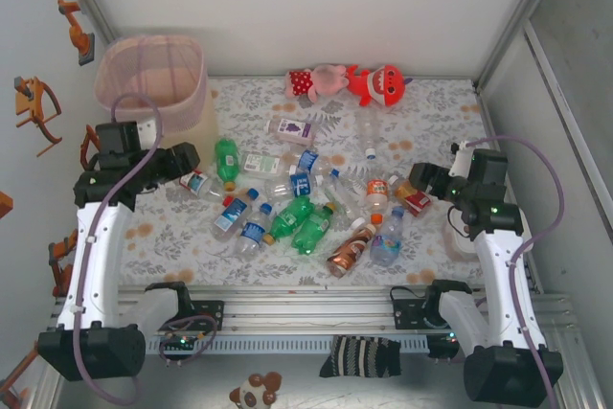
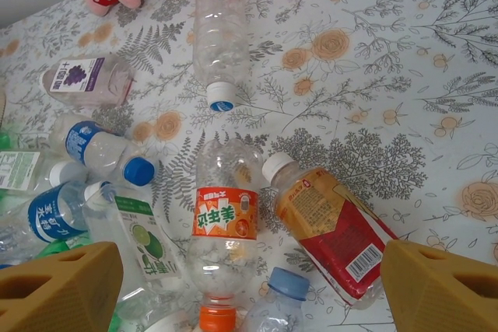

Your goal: Put the plastic bottles in the bin

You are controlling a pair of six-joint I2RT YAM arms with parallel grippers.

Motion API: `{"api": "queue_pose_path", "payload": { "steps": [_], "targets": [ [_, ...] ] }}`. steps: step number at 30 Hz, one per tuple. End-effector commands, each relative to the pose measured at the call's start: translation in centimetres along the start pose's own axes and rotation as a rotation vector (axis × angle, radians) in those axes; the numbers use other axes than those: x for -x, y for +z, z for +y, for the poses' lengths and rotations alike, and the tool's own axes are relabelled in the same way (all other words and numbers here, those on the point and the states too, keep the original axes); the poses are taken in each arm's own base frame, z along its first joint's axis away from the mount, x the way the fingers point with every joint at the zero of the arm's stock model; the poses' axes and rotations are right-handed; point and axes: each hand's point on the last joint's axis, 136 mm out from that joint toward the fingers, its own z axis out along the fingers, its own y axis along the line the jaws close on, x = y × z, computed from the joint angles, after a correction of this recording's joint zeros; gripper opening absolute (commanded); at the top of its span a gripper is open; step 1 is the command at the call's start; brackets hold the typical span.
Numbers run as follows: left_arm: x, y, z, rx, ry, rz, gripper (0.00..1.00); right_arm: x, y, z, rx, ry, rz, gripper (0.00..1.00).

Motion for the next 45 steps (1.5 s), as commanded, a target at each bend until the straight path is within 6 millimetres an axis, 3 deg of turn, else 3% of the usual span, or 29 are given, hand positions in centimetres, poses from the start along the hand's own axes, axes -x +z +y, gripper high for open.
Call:
{"api": "queue_pose_path", "payload": {
  "steps": [1, 11, 19, 35, 45],
  "targets": [
    [-0.5, 0.8, 0.4, -0.007, -0.093, -0.034, 0.69, 0.1, 0.1, 0.1, 0.014, 0.010, -0.005, 0.85],
    [-5.2, 6.9, 3.0, -0.005, -0.287, 0.053, 0.70, 0.1, 0.1, 0.1, 0.010, 0.008, -0.001, 0.85],
    [-6.7, 10.2, 4.7, 0.037, -0.392, 0.087, 0.74, 0.2, 0.0, 0.0, -0.001, 0.006, -0.002, 0.85],
    [-6.4, 15.7, 7.0, 0.046, -0.561, 0.043, 0.79, 0.3, -1.4, -0.1, -0.036, -0.012, -0.010, 0.85],
    [-6.3, 18.8, 8.3, 0.055, -0.606, 0.059, 0.73, 0.3, -2.0, -0.2, -0.057, -0.021, -0.014, 0.85]
  ]
}}
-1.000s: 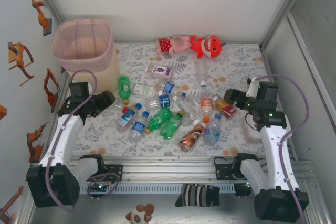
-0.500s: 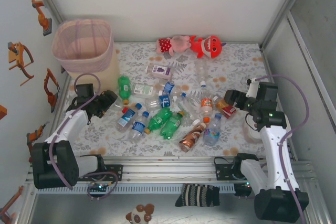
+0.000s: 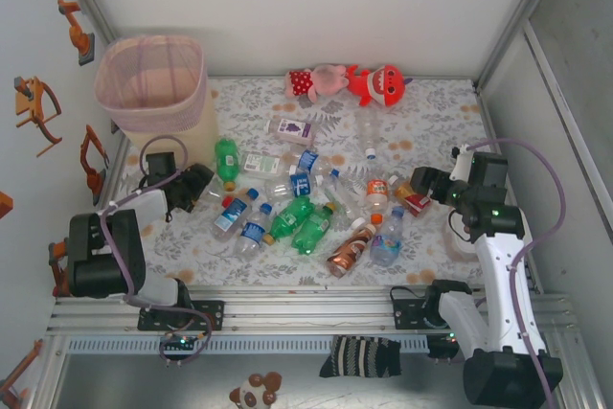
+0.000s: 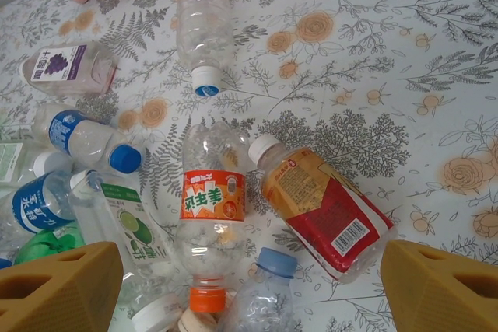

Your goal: Put the plastic bottles in the bin

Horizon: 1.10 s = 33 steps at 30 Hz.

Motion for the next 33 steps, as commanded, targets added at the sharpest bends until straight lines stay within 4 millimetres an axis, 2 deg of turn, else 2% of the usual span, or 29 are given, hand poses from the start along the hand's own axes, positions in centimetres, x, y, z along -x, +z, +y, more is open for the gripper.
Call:
{"api": "queue_pose_path", "payload": {
  "steps": [1, 11, 18, 24, 33],
  "targets": [
    [1.3, 0.3, -1.0, -0.036, -0.017, -0.031, 0.72, 1.1, -1.4, 0.3, -0.016, -0.029, -0.039, 0.85],
    [1.5, 0.6, -1.1, -0.037, -0.018, -0.037, 0.60, 1.0, -1.8, 0.4, -0.017, -0.034, -0.036, 0.85],
    [1.6, -0.5, -2.1, -0.061, -0.008, -0.041, 0.57, 0.9, -2.1, 0.4, -0.018, -0.037, -0.042, 0.85],
    [1.5, -3.5, -3.2, -0.077, 0.042, -0.050, 0.57, 0.9, -2.2, 0.6, -0.012, -0.038, -0.046, 0.85],
    [0.9, -10.4, -5.3, -0.109, 0.222, -0.103, 0.58, 1.0, -2.6, 0.6, -0.010, -0.045, -0.068, 0.85]
  ]
}}
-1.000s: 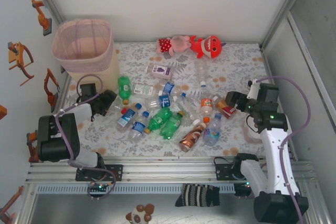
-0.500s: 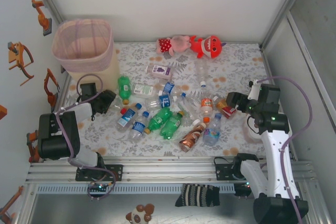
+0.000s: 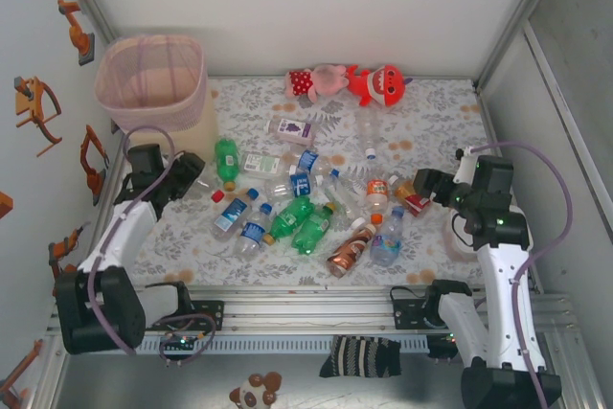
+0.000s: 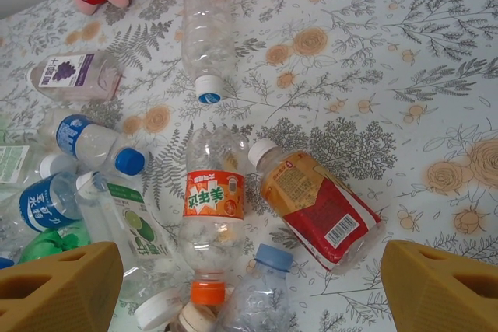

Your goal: Put the plastic bottles in the bin

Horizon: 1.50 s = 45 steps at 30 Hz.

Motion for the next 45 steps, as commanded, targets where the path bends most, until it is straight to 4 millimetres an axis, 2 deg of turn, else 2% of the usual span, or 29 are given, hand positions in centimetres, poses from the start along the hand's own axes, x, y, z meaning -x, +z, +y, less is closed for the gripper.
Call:
{"api": "queue_pose_path", "payload": {
  "steps": [1, 5, 17, 24, 35, 45],
  "targets": [
    [-0.3, -2.7, -0.8, 0.016, 0.118, 0.024, 0.57, 0.6, -0.6, 0.2, 0.003, -0.021, -0.027, 0.85],
    [0.4, -5.7, -2.8, -0.015, 0.231, 0.001, 0.58, 0.8, -0.5, 0.4, 0.012, -0.022, -0.034, 0.85],
    [4.8, -14.3, -12.0, -0.174, 0.659, -0.142, 0.59, 2.0, -0.6, 0.7, 0.014, -0.035, -0.047, 0.85],
    [9.2, -17.0, -16.1, -0.174, 0.775, -0.291, 0.60, 2.9, -0.9, 0.9, 0.015, -0.044, -0.063, 0.85],
    [15.8, -15.3, -20.7, -0.134, 0.856, -0.367, 0.60, 3.2, -1.3, 0.9, 0.006, -0.042, -0.070, 0.85],
    [21.7, -12.0, -20.9, 0.026, 0.919, -0.446, 0.60, 2.9, -1.2, 0.5, -0.016, -0.037, -0.061, 0.85]
  ]
}}
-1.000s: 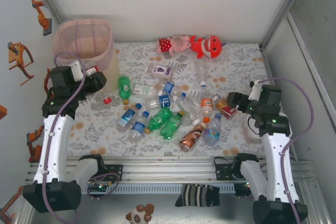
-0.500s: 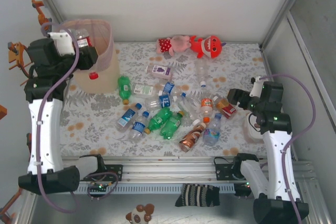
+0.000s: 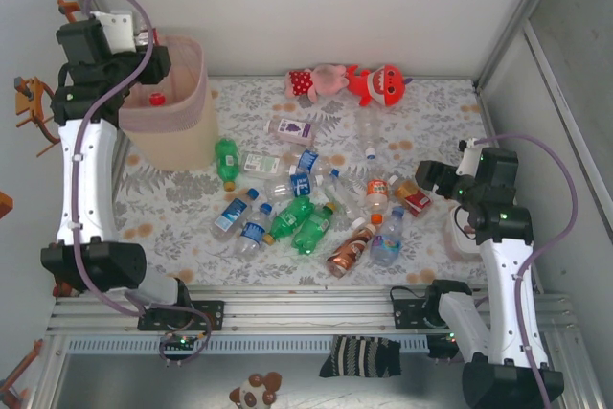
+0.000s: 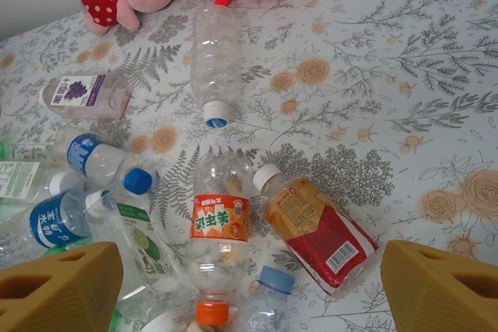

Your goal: Put the plastic bottles in the bin

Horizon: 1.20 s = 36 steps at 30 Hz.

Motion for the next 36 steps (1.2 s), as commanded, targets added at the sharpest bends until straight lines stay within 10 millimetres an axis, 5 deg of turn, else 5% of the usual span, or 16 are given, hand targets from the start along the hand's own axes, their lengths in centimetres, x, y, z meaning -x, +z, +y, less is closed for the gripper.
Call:
{"api": "queue_pose_path", "payload": {
  "steps": [1, 9, 17, 28, 36],
  "targets": [
    [1.7, 1.0, 1.8, 0.074, 0.068, -0.032, 0.60, 0.8, -0.6, -0.2, -0.023, -0.015, -0.029, 0.85],
    [-1.9, 7.2, 4.0, 0.106, 0.089, 0.102, 0.60, 0.8, 0.1, -0.5, -0.032, -0.009, -0.020, 0.85],
    [-10.2, 11.5, 5.6, 0.135, 0.106, 0.331, 0.59, 0.1, 0.9, -0.8, -0.034, 0.000, 0.008, 0.85],
    [-21.2, 14.4, 6.9, 0.135, 0.099, 0.642, 0.63, -0.6, 1.7, -0.9, -0.019, 0.028, 0.032, 0.85],
    [-25.7, 15.7, 7.1, 0.124, 0.105, 0.773, 0.65, -1.1, 2.0, -1.4, -0.044, 0.048, 0.059, 0.85]
  ]
}}
